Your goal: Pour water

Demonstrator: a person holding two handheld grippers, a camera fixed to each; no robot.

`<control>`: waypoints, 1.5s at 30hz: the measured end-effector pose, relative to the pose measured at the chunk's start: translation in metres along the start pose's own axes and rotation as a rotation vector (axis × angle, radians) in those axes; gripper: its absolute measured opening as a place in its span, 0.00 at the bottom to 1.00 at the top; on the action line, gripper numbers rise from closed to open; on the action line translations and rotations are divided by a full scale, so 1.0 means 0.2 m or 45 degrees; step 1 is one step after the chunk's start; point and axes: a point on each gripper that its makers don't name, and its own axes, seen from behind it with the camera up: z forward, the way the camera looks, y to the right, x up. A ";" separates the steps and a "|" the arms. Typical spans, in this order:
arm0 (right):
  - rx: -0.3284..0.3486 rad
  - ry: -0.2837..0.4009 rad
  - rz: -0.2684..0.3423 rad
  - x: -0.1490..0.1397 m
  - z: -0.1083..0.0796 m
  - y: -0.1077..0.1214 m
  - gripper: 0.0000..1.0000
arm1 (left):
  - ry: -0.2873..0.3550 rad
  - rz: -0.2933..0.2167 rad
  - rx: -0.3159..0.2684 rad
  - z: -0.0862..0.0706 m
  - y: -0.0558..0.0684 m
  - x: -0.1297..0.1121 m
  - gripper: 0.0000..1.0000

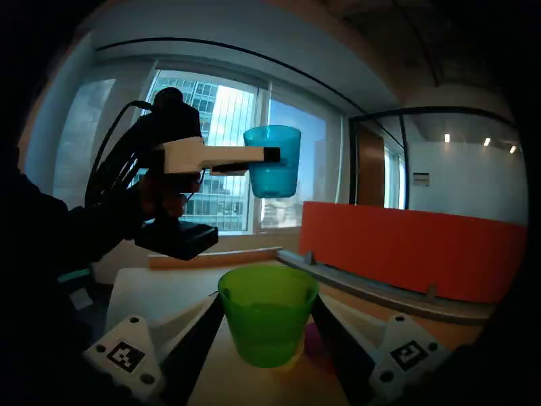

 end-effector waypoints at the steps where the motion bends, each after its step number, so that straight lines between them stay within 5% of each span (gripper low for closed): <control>1: -0.002 -0.002 0.000 0.00 0.00 0.00 0.90 | -0.005 -0.003 0.001 -0.01 0.00 -0.01 0.81; 14: -0.029 -0.028 0.016 -0.02 -0.03 0.06 0.90 | -0.062 -0.028 0.058 -0.11 -0.10 -0.24 0.81; 45: -0.087 -0.047 0.030 -0.02 -0.10 0.20 0.90 | -0.127 -0.070 0.126 -0.25 -0.18 -0.57 0.82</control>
